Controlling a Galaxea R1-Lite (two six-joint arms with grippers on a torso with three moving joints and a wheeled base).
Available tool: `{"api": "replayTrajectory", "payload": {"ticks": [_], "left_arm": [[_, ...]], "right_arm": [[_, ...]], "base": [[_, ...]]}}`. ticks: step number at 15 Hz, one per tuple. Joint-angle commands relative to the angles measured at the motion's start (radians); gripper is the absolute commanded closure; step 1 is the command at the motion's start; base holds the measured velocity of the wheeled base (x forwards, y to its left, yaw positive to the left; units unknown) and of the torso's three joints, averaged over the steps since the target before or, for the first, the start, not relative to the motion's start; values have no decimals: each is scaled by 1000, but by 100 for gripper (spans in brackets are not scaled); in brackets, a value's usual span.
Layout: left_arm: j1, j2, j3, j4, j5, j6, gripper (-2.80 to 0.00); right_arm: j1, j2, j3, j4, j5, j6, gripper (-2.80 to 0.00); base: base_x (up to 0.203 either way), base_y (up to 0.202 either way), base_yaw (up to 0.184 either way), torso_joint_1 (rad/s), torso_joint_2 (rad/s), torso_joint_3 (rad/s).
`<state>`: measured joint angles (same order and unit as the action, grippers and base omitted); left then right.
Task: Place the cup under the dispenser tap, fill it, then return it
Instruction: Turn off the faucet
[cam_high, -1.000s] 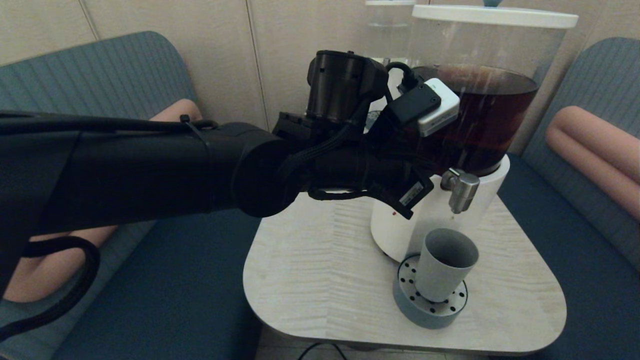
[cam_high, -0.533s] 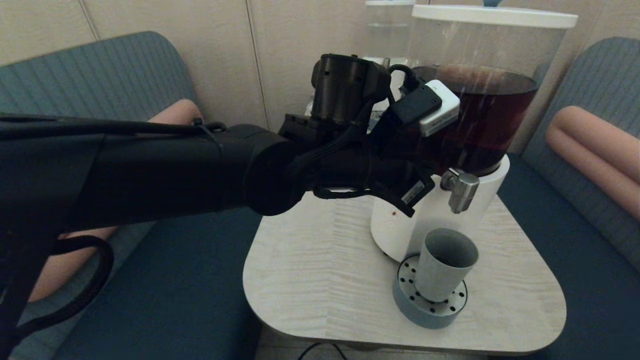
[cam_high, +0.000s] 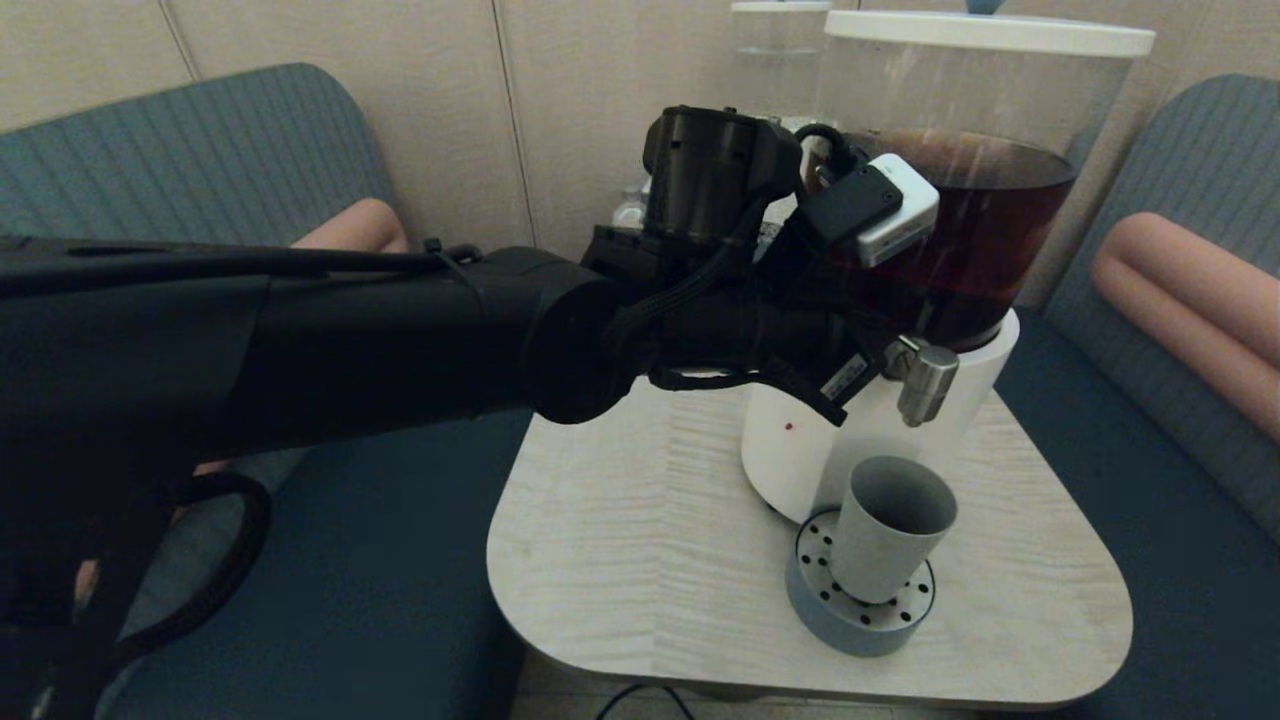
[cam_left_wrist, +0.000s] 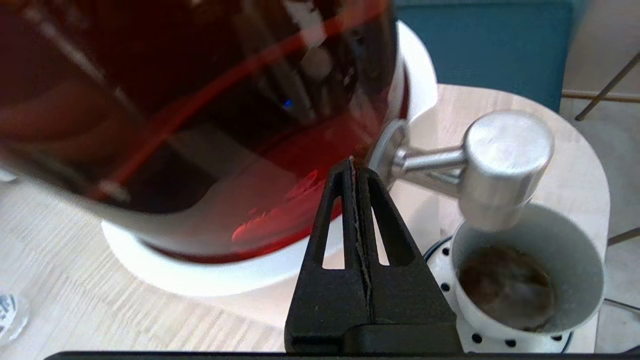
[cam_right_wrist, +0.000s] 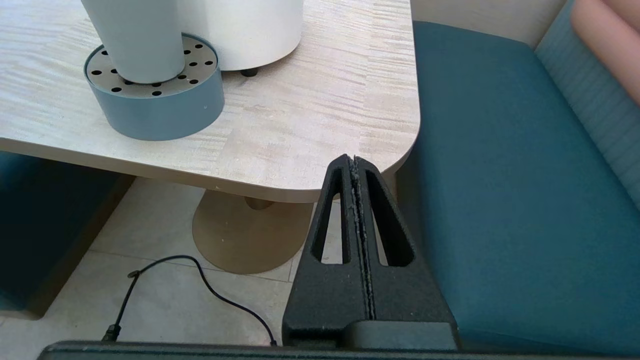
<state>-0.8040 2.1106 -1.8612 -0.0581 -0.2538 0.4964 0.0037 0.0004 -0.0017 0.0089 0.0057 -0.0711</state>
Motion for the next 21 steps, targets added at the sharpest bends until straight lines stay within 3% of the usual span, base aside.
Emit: {"api": "replayTrajectory", "payload": {"ticks": [1, 21], "left_arm": [[0, 24, -25, -2, 0, 4, 0], [-9, 34, -44, -16, -32, 1, 0]], "right_arm": [[0, -2, 0, 0, 0, -1, 0], [0, -2, 0, 0, 0, -1, 0]], "base": [[0, 0, 0, 0, 0, 0], [0, 0, 0, 0, 0, 0]]}}
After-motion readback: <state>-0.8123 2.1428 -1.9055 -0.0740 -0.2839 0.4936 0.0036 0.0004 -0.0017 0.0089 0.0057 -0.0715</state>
